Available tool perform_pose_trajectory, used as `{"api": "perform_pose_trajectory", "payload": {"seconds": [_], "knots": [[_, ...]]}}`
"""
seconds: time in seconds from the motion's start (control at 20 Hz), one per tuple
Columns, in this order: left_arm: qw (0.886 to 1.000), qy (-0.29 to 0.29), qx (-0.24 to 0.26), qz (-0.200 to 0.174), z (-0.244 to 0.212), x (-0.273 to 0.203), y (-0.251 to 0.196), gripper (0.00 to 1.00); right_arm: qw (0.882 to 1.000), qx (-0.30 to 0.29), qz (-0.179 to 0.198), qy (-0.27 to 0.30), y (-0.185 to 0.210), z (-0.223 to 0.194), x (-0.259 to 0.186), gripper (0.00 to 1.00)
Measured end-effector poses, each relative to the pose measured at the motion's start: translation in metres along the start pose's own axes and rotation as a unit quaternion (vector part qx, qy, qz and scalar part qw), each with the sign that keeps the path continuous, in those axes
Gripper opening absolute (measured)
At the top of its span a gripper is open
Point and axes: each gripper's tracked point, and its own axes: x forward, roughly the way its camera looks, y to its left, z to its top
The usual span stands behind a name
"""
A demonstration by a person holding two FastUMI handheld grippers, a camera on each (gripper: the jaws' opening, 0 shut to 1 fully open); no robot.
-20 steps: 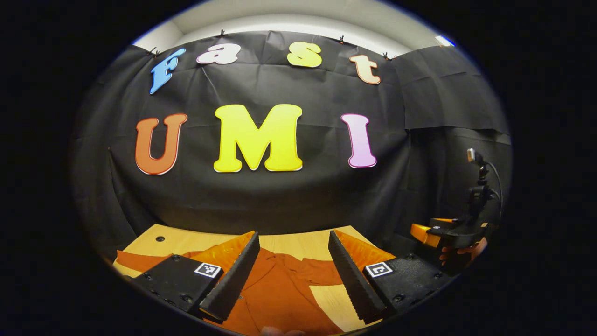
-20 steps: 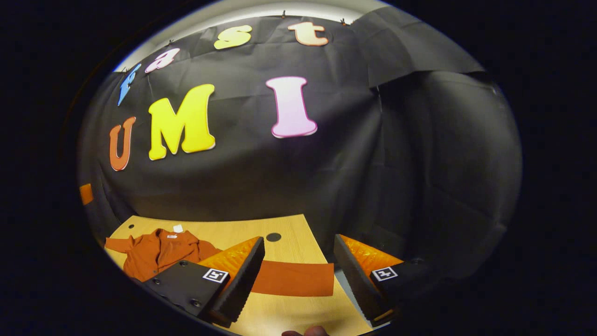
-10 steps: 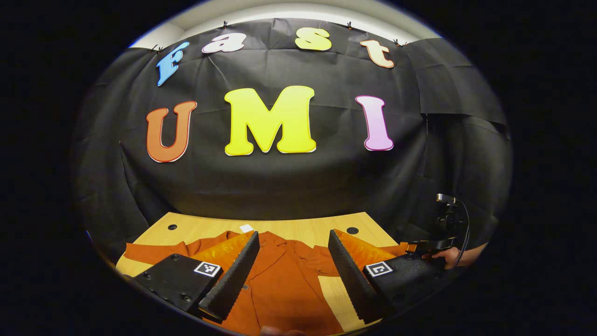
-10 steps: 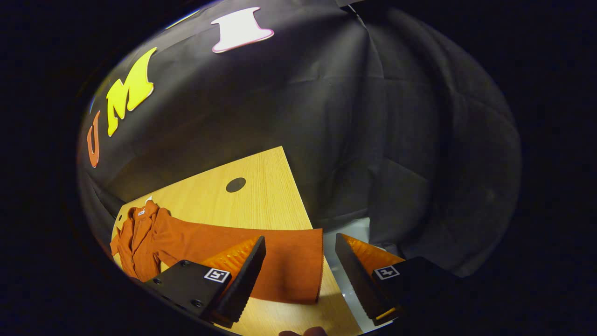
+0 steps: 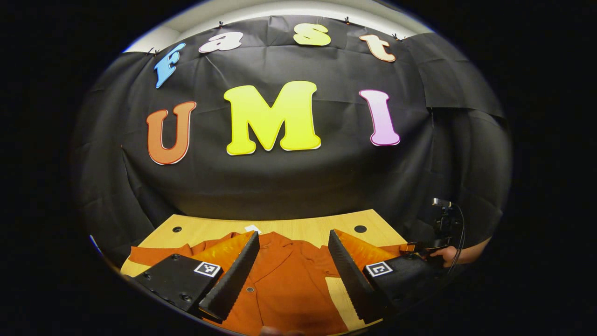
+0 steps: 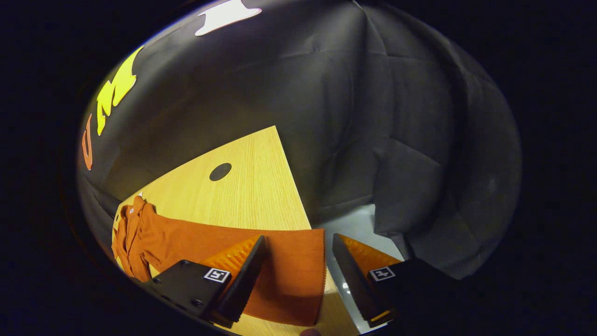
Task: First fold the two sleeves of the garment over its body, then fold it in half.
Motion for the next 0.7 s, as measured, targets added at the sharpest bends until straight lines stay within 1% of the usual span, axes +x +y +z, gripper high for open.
{"api": "perform_pose_trajectory", "payload": {"seconds": [0.05,0.1,0.15,0.25,0.3,0.4,0.5,0.55,0.6,0.65,0.7], "knots": [[1.000,0.001,0.002,0.001,0.001,0.002,0.000,0.96,1.000,0.006,0.002,0.003,0.003,-0.004,0.003,0.87],[1.000,0.002,0.003,0.001,-0.001,0.003,-0.001,0.96,1.000,0.008,-0.001,0.005,0.003,-0.004,0.003,0.78],[1.000,0.002,0.002,-0.001,0.000,0.004,-0.004,0.96,1.000,0.007,-0.003,0.007,0.002,-0.004,0.003,0.72],[1.000,0.002,0.000,-0.001,0.000,0.004,-0.006,0.96,1.000,0.009,-0.012,0.006,-0.001,-0.004,0.003,0.69],[1.000,0.002,-0.002,-0.002,-0.001,0.003,-0.007,0.96,1.000,0.004,-0.015,0.006,-0.002,-0.003,0.003,0.59],[1.000,0.002,-0.005,-0.001,-0.001,0.003,-0.006,0.96,1.000,-0.015,-0.027,0.006,-0.011,-0.001,-0.004,0.52],[1.000,0.000,-0.008,0.001,0.000,0.002,-0.006,0.97,0.998,-0.046,-0.043,0.006,-0.011,-0.001,-0.005,0.34],[1.000,-0.003,-0.008,0.002,0.001,0.001,-0.005,0.96,0.997,-0.060,-0.048,0.006,-0.011,0.000,-0.005,0.32],[1.000,-0.005,-0.008,0.003,0.001,0.000,-0.004,0.97,0.996,-0.070,-0.049,0.005,-0.010,0.000,-0.006,0.18],[1.000,-0.007,-0.009,0.003,0.002,-0.002,-0.002,0.97,0.996,-0.072,-0.043,0.012,-0.002,-0.002,-0.010,0.14],[1.000,-0.008,-0.011,0.004,0.002,-0.005,0.001,0.96,0.996,-0.075,-0.042,0.017,0.000,-0.004,-0.015,0.04]]}}
